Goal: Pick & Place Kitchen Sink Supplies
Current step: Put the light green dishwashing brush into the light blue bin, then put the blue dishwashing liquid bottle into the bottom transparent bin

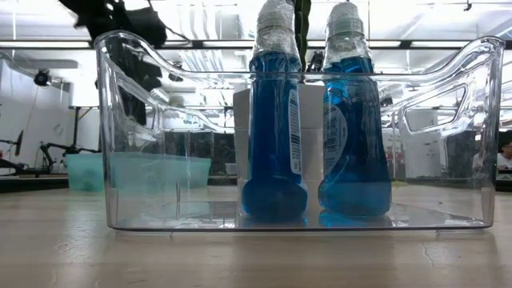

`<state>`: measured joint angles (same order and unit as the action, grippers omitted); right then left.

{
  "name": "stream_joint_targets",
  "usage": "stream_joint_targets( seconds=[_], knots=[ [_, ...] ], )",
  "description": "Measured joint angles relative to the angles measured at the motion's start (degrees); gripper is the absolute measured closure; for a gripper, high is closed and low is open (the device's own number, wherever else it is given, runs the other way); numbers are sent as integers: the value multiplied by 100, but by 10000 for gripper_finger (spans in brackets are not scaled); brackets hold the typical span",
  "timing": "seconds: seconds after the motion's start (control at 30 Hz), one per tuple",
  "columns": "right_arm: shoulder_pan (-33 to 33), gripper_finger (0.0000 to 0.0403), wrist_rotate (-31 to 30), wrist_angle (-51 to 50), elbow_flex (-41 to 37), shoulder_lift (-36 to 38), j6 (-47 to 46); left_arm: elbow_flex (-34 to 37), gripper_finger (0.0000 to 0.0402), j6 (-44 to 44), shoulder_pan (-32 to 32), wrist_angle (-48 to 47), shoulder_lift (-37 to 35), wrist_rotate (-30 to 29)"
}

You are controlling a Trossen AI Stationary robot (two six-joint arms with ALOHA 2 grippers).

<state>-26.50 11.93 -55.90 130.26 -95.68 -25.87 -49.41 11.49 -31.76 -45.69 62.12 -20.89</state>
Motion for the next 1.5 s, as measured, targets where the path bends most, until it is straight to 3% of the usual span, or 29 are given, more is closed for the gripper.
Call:
stream_joint_targets(
  seconds=[0.13,0.3,0.53,0.73,1.07,1.5],
  knots=[
    [2,346,-1,0,0,0,0,0,337,-311,-480,218,483,619],
    [2,346,-1,2,0,0,0,0,337,-603,-765,253,1132,944],
    [2,346,-3,16,-24,0,-2,2,337,-1459,-783,295,1925,960],
    [2,346,-5,100,-106,4,-4,2,337,-1658,-783,357,2348,939],
    [2,346,-3,138,-321,4,-72,-2,330,-1552,-787,529,2456,812],
    [2,346,-3,494,-321,4,-72,-16,252,-1418,-787,444,2046,749]
  ],
)
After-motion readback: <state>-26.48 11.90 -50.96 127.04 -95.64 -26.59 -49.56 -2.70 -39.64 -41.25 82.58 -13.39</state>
